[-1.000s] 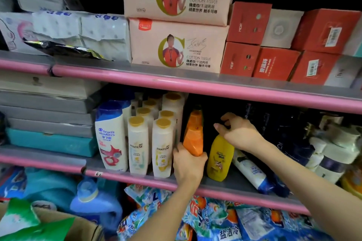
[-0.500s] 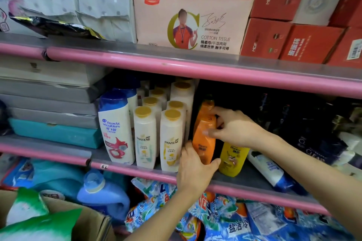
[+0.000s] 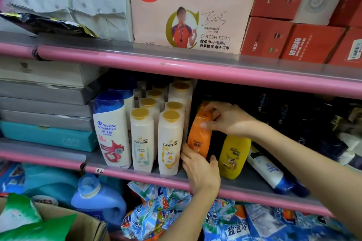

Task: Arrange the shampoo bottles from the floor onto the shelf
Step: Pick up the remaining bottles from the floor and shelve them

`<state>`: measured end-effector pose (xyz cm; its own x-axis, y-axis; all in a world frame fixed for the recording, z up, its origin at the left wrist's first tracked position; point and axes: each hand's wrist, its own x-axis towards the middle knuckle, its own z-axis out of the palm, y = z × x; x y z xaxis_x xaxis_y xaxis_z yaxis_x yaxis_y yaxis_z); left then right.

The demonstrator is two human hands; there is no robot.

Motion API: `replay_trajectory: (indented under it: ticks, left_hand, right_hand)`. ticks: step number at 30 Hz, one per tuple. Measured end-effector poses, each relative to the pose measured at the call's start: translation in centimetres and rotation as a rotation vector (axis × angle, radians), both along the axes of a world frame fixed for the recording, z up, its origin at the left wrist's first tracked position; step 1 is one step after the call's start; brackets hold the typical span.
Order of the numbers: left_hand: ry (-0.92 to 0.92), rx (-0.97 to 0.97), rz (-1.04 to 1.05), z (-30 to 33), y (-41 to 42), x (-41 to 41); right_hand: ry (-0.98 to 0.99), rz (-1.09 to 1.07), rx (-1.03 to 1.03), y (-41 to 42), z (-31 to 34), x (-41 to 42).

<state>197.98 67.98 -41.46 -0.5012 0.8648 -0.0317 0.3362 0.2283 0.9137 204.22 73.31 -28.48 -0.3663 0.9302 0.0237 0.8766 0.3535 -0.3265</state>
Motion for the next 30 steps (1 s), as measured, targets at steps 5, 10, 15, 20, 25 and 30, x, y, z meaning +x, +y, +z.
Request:
replay_trajectory:
  ticks: [5, 10, 15, 20, 25, 30]
  left_hand:
    - [0.098, -0.057, 0.12, -0.6, 2.0, 0.8]
    - [0.098, 0.008, 0.091, -1.2, 2.7, 0.8]
    - [0.082, 0.074, 0.051, -2.1, 2.9, 0.4]
    - [0.082, 0.069, 0.06, -2.2, 3.1, 0.4]
    - [0.073, 0.048, 0.068, -2.2, 3.1, 0.5]
    - [0.011, 0.043, 0.065, -2.1, 3.1, 0.4]
  right_hand:
    - [0.601, -0.238, 0.09, 5.3, 0.3, 1.8]
    - [0.451, -0.268, -0.057, 9.8, -4.4, 3.9]
    - [0.062, -0.184, -0.18, 12.3, -8.3, 3.8]
    - [0.125, -0.212, -0.177, 13.5, -10.8, 2.6]
    - [0.487, -0.146, -0.095, 13.4, -12.0, 2.0]
    - [1.058, -0.186, -0.296, 13.7, -12.8, 1.5]
